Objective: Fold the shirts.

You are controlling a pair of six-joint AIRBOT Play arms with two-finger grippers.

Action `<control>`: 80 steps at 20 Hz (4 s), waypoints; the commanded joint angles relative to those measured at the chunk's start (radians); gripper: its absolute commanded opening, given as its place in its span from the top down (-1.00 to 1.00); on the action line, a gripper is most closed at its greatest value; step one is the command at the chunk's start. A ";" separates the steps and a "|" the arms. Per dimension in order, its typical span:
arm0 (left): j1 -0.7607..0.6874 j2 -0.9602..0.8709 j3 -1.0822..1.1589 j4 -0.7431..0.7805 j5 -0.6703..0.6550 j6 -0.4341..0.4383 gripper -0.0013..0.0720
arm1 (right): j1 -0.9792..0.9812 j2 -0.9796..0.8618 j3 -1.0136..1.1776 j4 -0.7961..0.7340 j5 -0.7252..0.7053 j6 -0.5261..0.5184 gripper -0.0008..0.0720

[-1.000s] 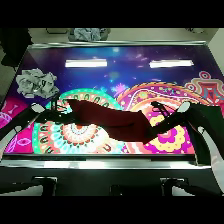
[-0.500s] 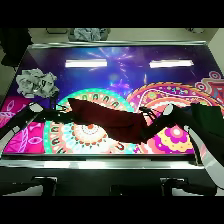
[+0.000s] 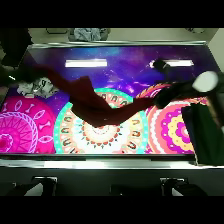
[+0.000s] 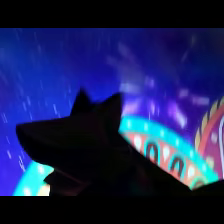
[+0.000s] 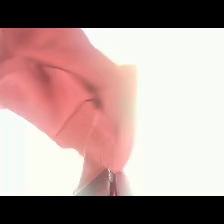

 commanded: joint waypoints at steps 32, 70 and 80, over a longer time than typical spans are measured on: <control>0.063 -0.039 -0.573 0.188 0.167 0.007 0.88 | -0.014 -0.580 0.266 0.182 -0.133 0.190 -0.62; 0.117 0.225 -0.304 0.177 0.143 -0.114 0.88 | 0.354 0.300 0.025 -0.766 -0.278 0.436 0.87; 0.116 0.528 0.208 0.177 0.211 -0.303 0.88 | 0.354 0.520 0.423 -0.826 -0.024 0.439 0.87</control>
